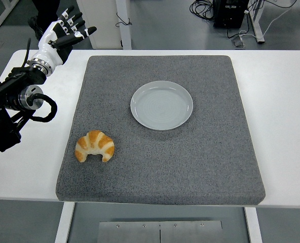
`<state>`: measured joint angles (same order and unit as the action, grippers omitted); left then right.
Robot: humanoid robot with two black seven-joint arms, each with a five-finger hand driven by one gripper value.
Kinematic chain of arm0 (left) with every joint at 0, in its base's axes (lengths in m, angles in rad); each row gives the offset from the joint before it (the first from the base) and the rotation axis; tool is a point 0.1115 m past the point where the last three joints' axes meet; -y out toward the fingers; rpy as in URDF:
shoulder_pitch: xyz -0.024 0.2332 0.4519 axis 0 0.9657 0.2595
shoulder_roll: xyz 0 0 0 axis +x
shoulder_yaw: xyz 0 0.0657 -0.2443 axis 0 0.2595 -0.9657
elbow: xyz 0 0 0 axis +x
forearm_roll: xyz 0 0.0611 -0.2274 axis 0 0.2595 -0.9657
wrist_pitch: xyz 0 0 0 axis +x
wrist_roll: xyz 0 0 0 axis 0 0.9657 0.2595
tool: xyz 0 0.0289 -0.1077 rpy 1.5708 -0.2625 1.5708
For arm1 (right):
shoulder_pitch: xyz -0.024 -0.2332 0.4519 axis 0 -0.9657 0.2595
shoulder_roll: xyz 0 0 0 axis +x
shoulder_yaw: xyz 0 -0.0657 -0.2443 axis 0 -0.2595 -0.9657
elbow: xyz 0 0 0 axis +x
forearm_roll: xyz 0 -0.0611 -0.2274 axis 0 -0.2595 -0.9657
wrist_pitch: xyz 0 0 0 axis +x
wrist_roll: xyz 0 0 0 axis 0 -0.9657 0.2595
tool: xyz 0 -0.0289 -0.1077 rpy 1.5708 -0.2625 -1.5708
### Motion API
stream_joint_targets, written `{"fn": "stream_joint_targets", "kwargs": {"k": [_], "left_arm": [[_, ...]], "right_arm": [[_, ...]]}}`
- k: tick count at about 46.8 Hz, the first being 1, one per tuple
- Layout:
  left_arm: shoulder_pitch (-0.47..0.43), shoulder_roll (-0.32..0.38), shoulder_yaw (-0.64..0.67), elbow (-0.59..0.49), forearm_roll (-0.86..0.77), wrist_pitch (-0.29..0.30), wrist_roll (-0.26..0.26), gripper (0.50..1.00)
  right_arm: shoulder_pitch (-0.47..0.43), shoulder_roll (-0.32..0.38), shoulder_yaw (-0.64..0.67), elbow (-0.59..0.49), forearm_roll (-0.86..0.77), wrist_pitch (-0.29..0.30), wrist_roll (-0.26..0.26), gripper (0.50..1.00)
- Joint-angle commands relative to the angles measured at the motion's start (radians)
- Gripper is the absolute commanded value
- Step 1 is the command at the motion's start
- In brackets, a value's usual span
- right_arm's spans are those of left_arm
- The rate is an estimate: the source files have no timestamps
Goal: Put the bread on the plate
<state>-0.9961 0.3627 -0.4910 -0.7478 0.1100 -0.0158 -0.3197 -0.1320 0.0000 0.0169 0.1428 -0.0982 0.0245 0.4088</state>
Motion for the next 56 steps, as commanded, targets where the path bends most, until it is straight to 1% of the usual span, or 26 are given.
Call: {"fn": "stream_joint_targets", "kwargs": {"k": [1,7,11,18,22,29,33,37,43,50,56], "left_arm": [[0.001,0.054,0.032,-0.099,0.003,0.039,0.021,0.978],[-0.001,0.125,0.057,-0.218,0.007,0.065,0.024,0.978],[-0.001,0.151,0.058,-0.266,0.025,0.082,0.025,0.978],[-0.009,0.206,0.132,-0.327,0.161,0.099,0.030,0.978],[-0.004,0.232,0.138,-0.369,0.220,0.108,0.039,0.978],[0.001,0.283,0.160,-0.441,0.327,0.108,0.054,0.978],[0.001,0.341,0.187,-0.501,0.401,0.097,0.067,0.978],[0.001,0.390,0.201,-0.564,0.471,0.097,0.065,0.978],[0.013,0.416,0.213,-0.614,0.537,0.097,0.062,0.978],[0.045,0.462,0.213,-0.682,0.684,0.097,0.048,0.978],[0.063,0.478,0.218,-0.700,0.724,0.097,0.048,0.978]], "right_arm": [[0.000,0.000,0.000,0.000,0.000,0.000,0.001,1.000],[0.000,0.000,0.000,0.000,0.000,0.000,0.001,1.000],[0.000,0.000,0.000,0.000,0.000,0.000,0.001,1.000],[0.000,0.000,0.000,0.000,0.000,0.000,0.001,1.000],[0.000,0.000,0.000,0.001,0.000,0.000,0.001,1.000],[0.000,0.000,0.000,0.000,0.000,0.000,0.001,1.000],[0.000,0.000,0.000,0.000,0.000,0.000,0.001,1.000],[0.000,0.000,0.000,0.000,0.000,0.000,-0.001,1.000],[0.000,0.000,0.000,0.000,0.000,0.000,-0.001,1.000],[0.000,0.000,-0.002,0.000,0.000,0.000,0.001,1.000],[0.000,0.000,0.000,0.000,0.000,0.000,0.001,1.000]]}}
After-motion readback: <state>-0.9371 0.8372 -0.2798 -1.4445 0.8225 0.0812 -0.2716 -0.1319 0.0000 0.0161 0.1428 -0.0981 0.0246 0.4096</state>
